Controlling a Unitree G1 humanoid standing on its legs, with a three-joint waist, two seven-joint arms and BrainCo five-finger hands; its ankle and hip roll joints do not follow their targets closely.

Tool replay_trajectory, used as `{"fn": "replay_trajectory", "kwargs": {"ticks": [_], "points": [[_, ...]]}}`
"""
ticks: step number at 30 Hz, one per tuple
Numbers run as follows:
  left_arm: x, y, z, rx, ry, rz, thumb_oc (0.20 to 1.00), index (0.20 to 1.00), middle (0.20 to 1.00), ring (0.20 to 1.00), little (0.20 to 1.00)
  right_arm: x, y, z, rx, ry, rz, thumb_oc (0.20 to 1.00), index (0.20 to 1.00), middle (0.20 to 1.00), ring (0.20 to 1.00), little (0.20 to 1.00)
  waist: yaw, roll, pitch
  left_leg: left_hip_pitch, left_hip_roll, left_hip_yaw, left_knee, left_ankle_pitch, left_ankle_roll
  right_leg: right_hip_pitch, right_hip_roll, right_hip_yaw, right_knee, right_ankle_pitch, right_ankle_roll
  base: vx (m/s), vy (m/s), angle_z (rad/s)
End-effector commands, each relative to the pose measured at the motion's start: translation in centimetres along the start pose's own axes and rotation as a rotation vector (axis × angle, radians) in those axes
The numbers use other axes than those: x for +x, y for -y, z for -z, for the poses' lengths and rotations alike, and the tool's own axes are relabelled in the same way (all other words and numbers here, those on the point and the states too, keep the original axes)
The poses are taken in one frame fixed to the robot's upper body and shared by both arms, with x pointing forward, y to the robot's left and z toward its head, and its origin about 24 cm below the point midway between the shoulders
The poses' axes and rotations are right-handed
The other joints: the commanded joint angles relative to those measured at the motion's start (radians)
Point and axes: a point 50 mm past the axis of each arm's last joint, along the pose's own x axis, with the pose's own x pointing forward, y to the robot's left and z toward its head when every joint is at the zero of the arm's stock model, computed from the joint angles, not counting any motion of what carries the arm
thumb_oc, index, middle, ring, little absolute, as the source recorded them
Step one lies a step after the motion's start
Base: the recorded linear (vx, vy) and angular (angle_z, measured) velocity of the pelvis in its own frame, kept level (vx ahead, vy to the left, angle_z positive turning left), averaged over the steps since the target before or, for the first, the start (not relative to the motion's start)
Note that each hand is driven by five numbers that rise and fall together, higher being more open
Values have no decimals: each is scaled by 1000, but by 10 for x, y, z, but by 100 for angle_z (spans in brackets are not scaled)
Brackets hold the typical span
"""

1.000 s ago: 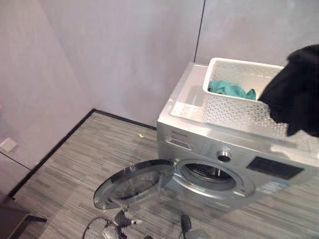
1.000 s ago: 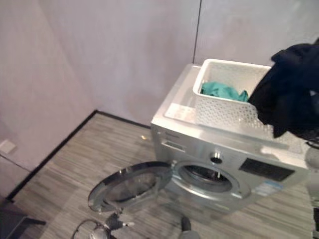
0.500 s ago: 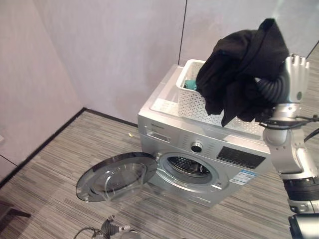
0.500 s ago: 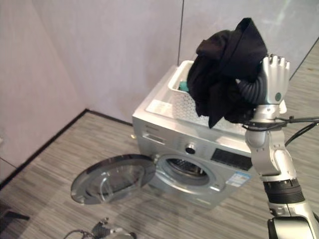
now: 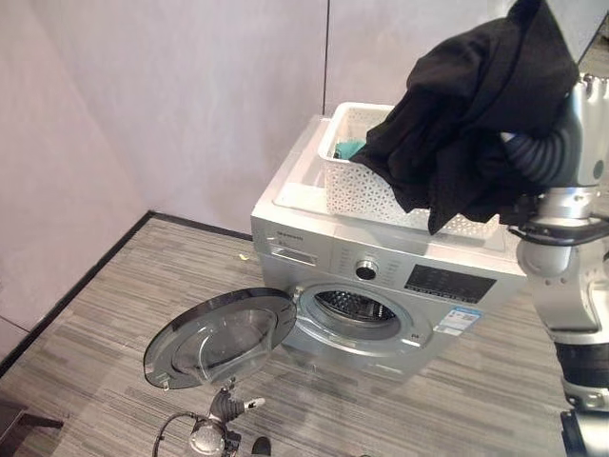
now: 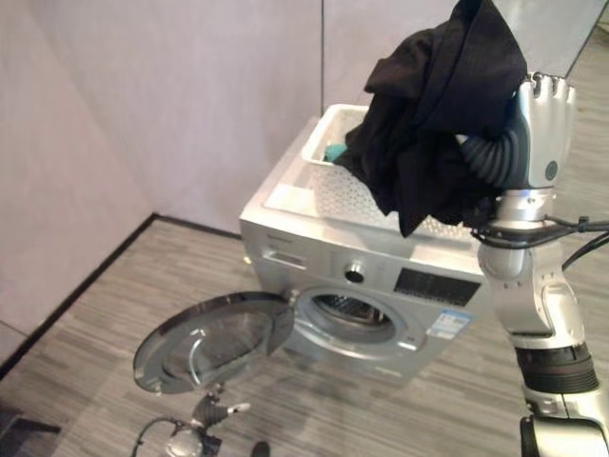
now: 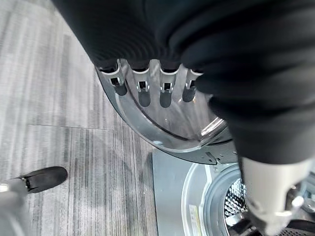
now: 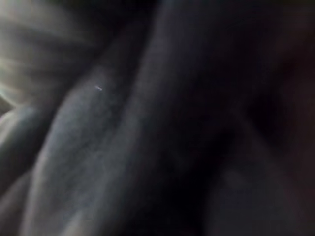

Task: Grab the laundry basket,head to the washer,open it,put in the laundry and shut it.

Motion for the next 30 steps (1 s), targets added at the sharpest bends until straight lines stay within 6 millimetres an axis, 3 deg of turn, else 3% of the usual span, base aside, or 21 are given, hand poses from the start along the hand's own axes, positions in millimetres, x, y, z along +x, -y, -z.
{"fn": "replay_trajectory", "kwargs": {"ticks": [1, 3, 9, 14, 15, 17, 19, 22, 24, 25, 27, 29, 30], "points": [[1, -17, -10, 45, 85, -33, 1000, 1000, 1000, 1000, 1000, 18, 40, -11, -39, 110, 188, 200, 200, 200, 200, 200, 10, -39, -83, -7, -12, 11, 50, -99, 25, 42, -63, 51, 8, -100, 38, 7, 67, -37], [0, -18, -12, 44, 100, -32, 1000, 1000, 1000, 1000, 1000, 23, 57, -12, -82, 130, 265, 200, 200, 200, 200, 200, -4, -38, -88, 4, -16, 35, 32, -93, 34, 25, -71, 71, 8, -82, 48, -10, 106, -45], [-3, -17, -24, 62, 182, -9, 1000, 1000, 1000, 1000, 1000, 29, 84, -22, -156, 206, 376, 200, 200, 200, 200, 200, -20, -38, -106, 19, -21, 62, 7, -100, 44, 9, -78, 95, 7, -68, 64, -8, 73, -23], [-3, -17, -24, 63, 181, -8, 1000, 1000, 1000, 1000, 1000, 29, 84, -22, -157, 205, 375, 200, 200, 200, 200, 200, -18, -39, -107, 18, -21, 63, 7, -101, 45, 8, -78, 96, 7, -68, 64, -13, 18, -3], [-10, -30, -60, 56, 362, -47, 1000, 1000, 1000, 1000, 1000, 27, 100, -23, -224, 219, 425, 200, 200, 200, 200, 200, -27, -45, -113, 3, -26, 67, 7, -104, 47, -7, -87, 92, 7, -58, 75, -76, 86, -1], [-14, -33, -76, 88, 440, -54, 1000, 1000, 1000, 1000, 1000, 20, 97, -24, -185, 207, 395, 200, 200, 200, 200, 200, -33, -50, -118, -5, -30, 67, 7, -104, 48, -13, -92, 91, 7, -55, 78, -56, 65, 9], [-24, -41, -105, 122, 579, -71, 1000, 1000, 1000, 1000, 1000, 6, 86, -25, -68, 187, 298, 200, 200, 200, 200, 200, -41, -52, -114, -11, -31, 67, 7, -103, 49, -19, -97, 90, 7, -51, 80, -42, 30, 6], [-32, -47, -121, 139, 661, -82, 1000, 1000, 1000, 1000, 1000, -7, 73, -28, 45, 160, 201, 200, 200, 200, 200, 200, -45, -56, -111, -12, -33, 69, 7, -101, 49, -20, -99, 91, 7, -48, 82, -20, 5, -4], [-50, -56, -150, 169, 813, -111, 1000, 1000, 1000, 1000, 1000, -32, 42, -36, 276, 103, -5, 200, 200, 200, 200, 200, -47, -58, -102, -11, -35, 73, 7, -102, 52, -21, -102, 95, 7, -44, 83, -41, 6, -5], [-50, -57, -149, 170, 810, -112, 1000, 1000, 1000, 1000, 1000, -32, 42, -36, 280, 102, -7, 200, 200, 200, 200, 200, -48, -59, -104, -6, -34, 73, 7, -111, 51, -17, -102, 96, 7, -51, 84, -27, 1, -8], [-67, -66, -175, 199, 940, -158, 1000, 1000, 1000, 1000, 1000, -58, 16, -48, 477, 49, -209, 200, 200, 200, 200, 200, -48, -62, -96, -12, -35, 75, 7, -98, 51, -22, -104, 98, 7, -41, 83, -27, -3, -6], [-72, -70, -182, 219, 975, -179, 1000, 1000, 1000, 1000, 1000, -66, 8, -52, 552, 28, -278, 200, 200, 200, 200, 200, -49, -63, -94, -4, -34, 75, 7, -107, 49, -14, -105, 98, 7, -50, 84, 7, -3, -2], [-81, -77, -200, 257, 1052, -212, 1000, 1000, 1000, 1000, 1000, -78, -7, -62, 665, 11, -405, 200, 200, 200, 200, 200, -46, -62, -86, -4, -34, 75, 7, -97, 49, -14, -105, 97, 7, -43, 83, -28, -13, -4]]}}
